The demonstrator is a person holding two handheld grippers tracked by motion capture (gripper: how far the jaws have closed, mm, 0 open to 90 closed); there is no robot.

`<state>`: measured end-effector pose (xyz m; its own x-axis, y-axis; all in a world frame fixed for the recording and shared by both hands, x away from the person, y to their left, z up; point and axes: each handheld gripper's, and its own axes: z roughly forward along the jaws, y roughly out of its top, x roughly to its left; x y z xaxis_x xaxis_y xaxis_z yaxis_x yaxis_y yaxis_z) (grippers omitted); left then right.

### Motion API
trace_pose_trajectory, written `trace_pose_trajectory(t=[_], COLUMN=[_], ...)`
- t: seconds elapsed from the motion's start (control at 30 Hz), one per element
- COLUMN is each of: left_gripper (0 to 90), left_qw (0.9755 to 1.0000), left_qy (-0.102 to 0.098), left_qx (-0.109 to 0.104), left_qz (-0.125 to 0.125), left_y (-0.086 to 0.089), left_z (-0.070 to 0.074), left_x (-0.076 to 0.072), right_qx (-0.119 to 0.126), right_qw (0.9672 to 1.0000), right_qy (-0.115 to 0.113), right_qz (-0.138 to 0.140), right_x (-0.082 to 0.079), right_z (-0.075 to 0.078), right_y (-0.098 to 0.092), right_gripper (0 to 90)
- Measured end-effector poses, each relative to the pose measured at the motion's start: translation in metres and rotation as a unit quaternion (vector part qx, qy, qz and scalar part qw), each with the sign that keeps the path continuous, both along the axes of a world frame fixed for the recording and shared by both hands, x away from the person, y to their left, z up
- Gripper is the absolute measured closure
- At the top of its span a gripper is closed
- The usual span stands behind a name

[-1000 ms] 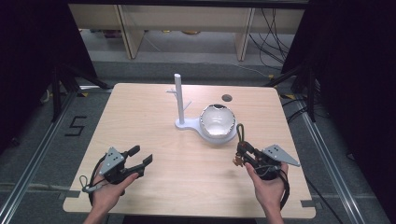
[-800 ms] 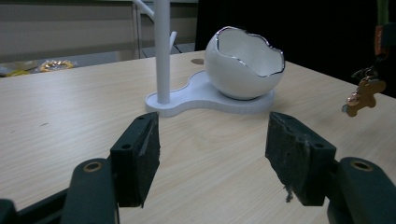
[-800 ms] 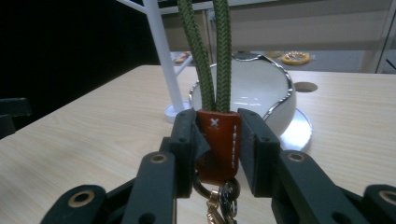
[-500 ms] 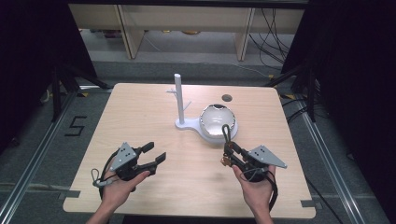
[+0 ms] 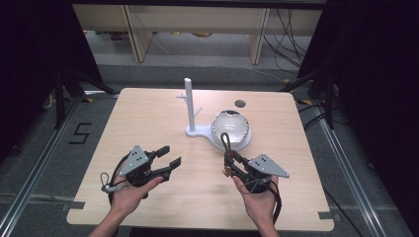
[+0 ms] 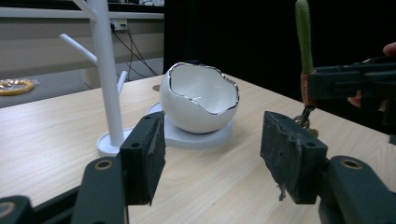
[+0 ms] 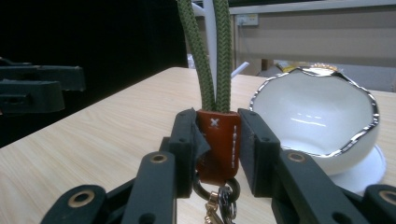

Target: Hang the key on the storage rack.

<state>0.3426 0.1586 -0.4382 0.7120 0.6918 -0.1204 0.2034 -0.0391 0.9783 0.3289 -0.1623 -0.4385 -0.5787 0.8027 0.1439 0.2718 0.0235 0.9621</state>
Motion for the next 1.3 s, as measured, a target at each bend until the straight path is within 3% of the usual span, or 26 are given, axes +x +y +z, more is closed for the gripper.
trace_pose_trajectory(t=[0.07, 0.1, 0.33, 0.37, 0.73, 0.83, 0.9, 0.93, 1.13, 1.17, 1.3], left_gripper=[41.3, 41.8, 46.2, 47.1, 54.6, 57.2, 59.0, 59.9, 66.2, 67.6, 71.9], left_qw=[0.9998, 0.9999, 0.9990, 0.9991, 0.9972, 0.9966, 0.9960, 0.9958, 0.9953, 0.9955, 0.9954], left_qy=[0.001, 0.005, 0.009, 0.011, 0.024, 0.031, 0.035, 0.034, 0.035, 0.033, 0.033], left_qx=[-0.014, -0.007, -0.030, -0.025, -0.040, -0.045, -0.050, -0.049, -0.050, -0.048, -0.049], left_qz=[-0.012, -0.011, -0.032, -0.031, -0.058, -0.062, -0.065, -0.068, -0.075, -0.075, -0.075], left_y=[-0.003, -0.004, -0.019, -0.020, -0.043, -0.048, -0.050, -0.052, -0.058, -0.059, -0.060], left_z=[0.002, 0.004, 0.014, 0.016, 0.024, 0.024, 0.024, 0.024, 0.025, 0.025, 0.025], left_x=[0.002, 0.001, 0.007, 0.007, 0.013, 0.016, 0.017, 0.017, 0.019, 0.019, 0.019], right_qx=[-0.005, -0.005, -0.013, -0.004, -0.015, -0.007, -0.022, -0.015, -0.015, -0.011, -0.022], right_qw=[1.0000, 0.9999, 0.9996, 0.9997, 0.9991, 0.9992, 0.9989, 0.9991, 0.9990, 0.9992, 0.9983], right_qy=[-0.003, -0.002, -0.016, -0.012, -0.021, -0.015, -0.022, -0.013, -0.020, -0.013, -0.035], right_qz=[0.005, 0.009, 0.018, 0.020, 0.032, 0.037, 0.034, 0.037, 0.038, 0.035, 0.041], right_x=[0.000, 0.001, 0.001, 0.001, 0.003, 0.003, 0.003, 0.002, 0.002, 0.001, 0.003], right_z=[0.000, 0.000, 0.000, 0.000, 0.000, -0.001, -0.001, -0.001, -0.002, -0.002, -0.003], right_y=[0.003, 0.005, 0.017, 0.020, 0.034, 0.037, 0.036, 0.037, 0.038, 0.040, 0.039], right_gripper=[69.5, 69.5, 69.5, 69.5, 69.5, 69.5, 69.4, 69.4, 69.4, 69.4, 69.4])
